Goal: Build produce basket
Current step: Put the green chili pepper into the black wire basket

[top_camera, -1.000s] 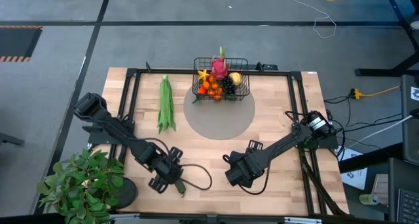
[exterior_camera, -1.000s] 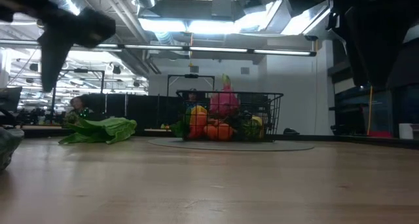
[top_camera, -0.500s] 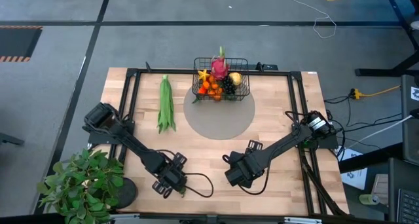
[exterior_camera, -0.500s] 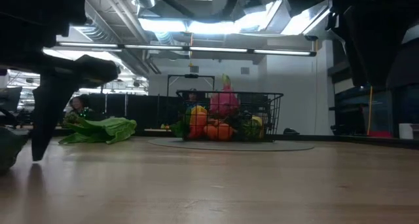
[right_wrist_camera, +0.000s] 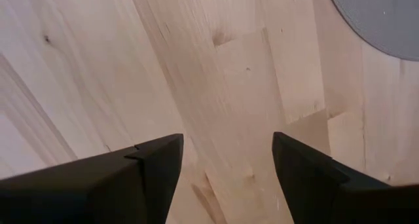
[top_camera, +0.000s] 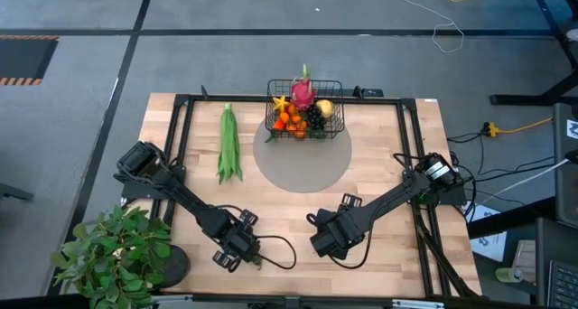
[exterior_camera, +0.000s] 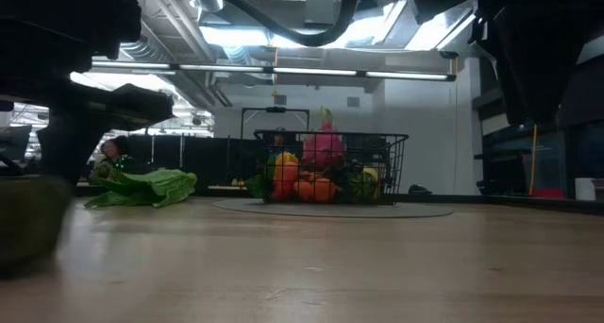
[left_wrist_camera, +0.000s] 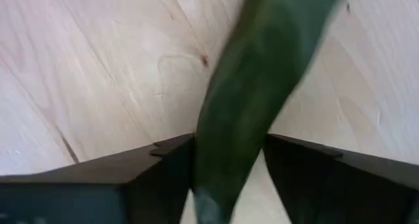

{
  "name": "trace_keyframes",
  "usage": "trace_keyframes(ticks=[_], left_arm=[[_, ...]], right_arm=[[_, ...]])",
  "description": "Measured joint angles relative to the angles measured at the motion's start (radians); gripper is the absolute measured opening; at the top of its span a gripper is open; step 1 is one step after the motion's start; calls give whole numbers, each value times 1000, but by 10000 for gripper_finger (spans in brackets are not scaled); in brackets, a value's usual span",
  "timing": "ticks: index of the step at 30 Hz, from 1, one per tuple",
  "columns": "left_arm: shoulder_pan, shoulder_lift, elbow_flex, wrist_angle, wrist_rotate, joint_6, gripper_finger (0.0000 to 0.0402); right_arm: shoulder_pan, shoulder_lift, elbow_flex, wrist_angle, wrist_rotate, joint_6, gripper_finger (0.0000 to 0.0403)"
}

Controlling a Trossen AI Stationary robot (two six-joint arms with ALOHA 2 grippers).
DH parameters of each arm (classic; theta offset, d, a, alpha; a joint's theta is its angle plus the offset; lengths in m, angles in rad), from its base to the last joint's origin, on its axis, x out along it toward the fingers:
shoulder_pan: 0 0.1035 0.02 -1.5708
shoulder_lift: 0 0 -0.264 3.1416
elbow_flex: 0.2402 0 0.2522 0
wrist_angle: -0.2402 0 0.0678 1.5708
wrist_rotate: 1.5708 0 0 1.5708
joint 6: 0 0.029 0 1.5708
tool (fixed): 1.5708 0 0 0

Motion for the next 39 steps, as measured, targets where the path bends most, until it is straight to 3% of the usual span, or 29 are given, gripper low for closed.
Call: trace_keyframes(ticks=[8,12,18,22,24,27,33,36,39], left_arm=[[22,-26,-4,-19,-79,1,36],[54,-91,-7,-108,-158,5,36],[147,-248,-6,-327,-408,44,36],[263,-369,-5,-262,-542,164,36],[352,-416,-5,-165,-562,256,36],[517,-469,-4,27,-495,393,36],[854,-454,-1,382,-163,561,36],[950,-405,-4,434,-35,590,36],[996,-349,-3,501,24,612,36]], right_arm=[[0,0,0,0,0,0,223],[0,0,0,0,0,0,223],[0,0,0,0,0,0,223],[0,0,0,0,0,0,223],[0,0,0,1,0,0,223],[0,0,0,1,0,0,223],[0,0,0,3,0,-20,223],[0,0,0,9,0,-34,223],[0,0,0,16,0,-60,223]])
